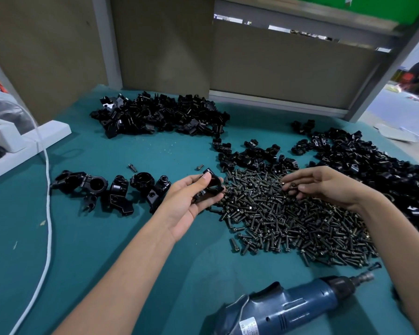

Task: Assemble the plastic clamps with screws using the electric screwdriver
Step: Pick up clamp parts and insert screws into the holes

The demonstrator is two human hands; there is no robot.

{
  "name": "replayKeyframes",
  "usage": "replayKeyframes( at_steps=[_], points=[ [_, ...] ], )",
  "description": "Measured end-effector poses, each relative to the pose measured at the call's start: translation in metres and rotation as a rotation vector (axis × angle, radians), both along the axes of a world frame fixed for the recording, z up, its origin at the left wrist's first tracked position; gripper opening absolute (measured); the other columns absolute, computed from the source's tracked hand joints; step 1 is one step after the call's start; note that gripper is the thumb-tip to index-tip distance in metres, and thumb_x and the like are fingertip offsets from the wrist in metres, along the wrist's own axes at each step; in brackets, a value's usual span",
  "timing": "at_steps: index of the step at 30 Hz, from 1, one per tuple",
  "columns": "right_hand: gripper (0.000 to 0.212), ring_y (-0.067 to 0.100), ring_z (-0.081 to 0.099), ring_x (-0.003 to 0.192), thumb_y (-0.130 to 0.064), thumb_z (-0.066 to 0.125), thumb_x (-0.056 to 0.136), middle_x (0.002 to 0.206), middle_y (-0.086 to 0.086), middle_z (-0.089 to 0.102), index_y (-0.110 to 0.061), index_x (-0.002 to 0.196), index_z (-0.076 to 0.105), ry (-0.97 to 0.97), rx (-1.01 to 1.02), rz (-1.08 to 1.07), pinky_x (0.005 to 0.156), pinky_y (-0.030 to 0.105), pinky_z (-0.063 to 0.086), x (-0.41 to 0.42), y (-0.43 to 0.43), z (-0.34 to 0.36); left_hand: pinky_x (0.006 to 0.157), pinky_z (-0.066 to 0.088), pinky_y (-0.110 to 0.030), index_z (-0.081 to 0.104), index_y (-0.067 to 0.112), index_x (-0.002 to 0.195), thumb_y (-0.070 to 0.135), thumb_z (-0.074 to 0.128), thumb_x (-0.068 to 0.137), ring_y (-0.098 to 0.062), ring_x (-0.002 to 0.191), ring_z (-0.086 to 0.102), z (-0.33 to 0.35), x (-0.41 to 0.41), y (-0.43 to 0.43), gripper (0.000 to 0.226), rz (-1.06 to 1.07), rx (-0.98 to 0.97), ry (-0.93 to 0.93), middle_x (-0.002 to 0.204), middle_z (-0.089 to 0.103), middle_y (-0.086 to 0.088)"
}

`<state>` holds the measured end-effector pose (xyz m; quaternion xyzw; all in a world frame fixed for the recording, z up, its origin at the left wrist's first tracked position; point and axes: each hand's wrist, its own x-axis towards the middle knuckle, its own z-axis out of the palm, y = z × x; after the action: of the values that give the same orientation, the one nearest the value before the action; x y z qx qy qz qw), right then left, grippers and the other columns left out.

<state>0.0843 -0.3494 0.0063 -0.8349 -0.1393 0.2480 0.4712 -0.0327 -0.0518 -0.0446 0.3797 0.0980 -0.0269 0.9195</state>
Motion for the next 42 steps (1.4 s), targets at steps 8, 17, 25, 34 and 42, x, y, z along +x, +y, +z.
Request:
replayKeyframes(
  at_steps=[8,17,25,34,42],
  points=[
    [0.032,0.011,0.070,0.089,0.005,0.066,0.085,0.092,-0.001,0.075,-0.023,0.099,0.075,-0.252,-0.229,-0.033,0.079,0.016,0.051,-0.008,0.011,0.001,0.074,0.061,-0.032,0.062,-0.008,0.108,0.017,0.069,0.075,-0.034,0.104,0.070,0.000,0.000,0.000,0.042,0.001,-0.007,0.003,0.107,0.072,-0.023],
    [0.030,0.022,0.055,0.103,-0.007,0.051,0.098,0.111,-0.001,0.057,-0.029,0.109,0.069,-0.563,-0.801,0.143,0.096,0.039,0.046,-0.017,0.032,0.006,0.077,0.061,-0.034,0.062,-0.006,0.106,0.018,0.068,0.075,-0.031,0.100,0.071,0.000,-0.001,0.000,0.040,-0.013,-0.005,-0.003,0.105,0.073,-0.021],
    [0.016,0.021,0.063,0.077,-0.016,0.062,0.095,0.088,0.004,0.069,-0.028,0.085,0.065,-0.602,-0.487,-0.130,0.062,0.022,0.047,-0.018,0.030,0.006,0.078,0.061,-0.033,0.062,-0.005,0.107,0.019,0.068,0.076,-0.033,0.104,0.070,0.000,-0.001,0.000,0.040,-0.024,0.002,-0.010,0.108,0.073,-0.021],
    [0.014,0.004,0.068,0.078,-0.015,0.075,0.081,0.083,-0.007,0.072,-0.026,0.086,0.067,-0.621,0.160,-0.179,0.077,0.018,0.055,-0.063,0.104,0.016,0.081,0.059,-0.033,0.058,-0.006,0.112,0.019,0.065,0.079,-0.037,0.117,0.062,0.001,-0.002,-0.009,0.042,-0.048,0.017,-0.122,0.117,0.068,-0.025],
    [0.008,0.013,0.068,0.077,-0.007,0.074,0.084,0.082,0.001,0.070,-0.005,0.090,0.069,-0.645,0.230,-0.115,0.074,0.028,0.056,-0.068,0.149,-0.003,0.082,0.058,-0.029,0.058,0.003,0.105,0.019,0.066,0.082,-0.018,0.097,0.070,-0.002,0.000,-0.007,0.029,0.022,0.148,-0.175,0.096,0.075,-0.009]
  ],
)
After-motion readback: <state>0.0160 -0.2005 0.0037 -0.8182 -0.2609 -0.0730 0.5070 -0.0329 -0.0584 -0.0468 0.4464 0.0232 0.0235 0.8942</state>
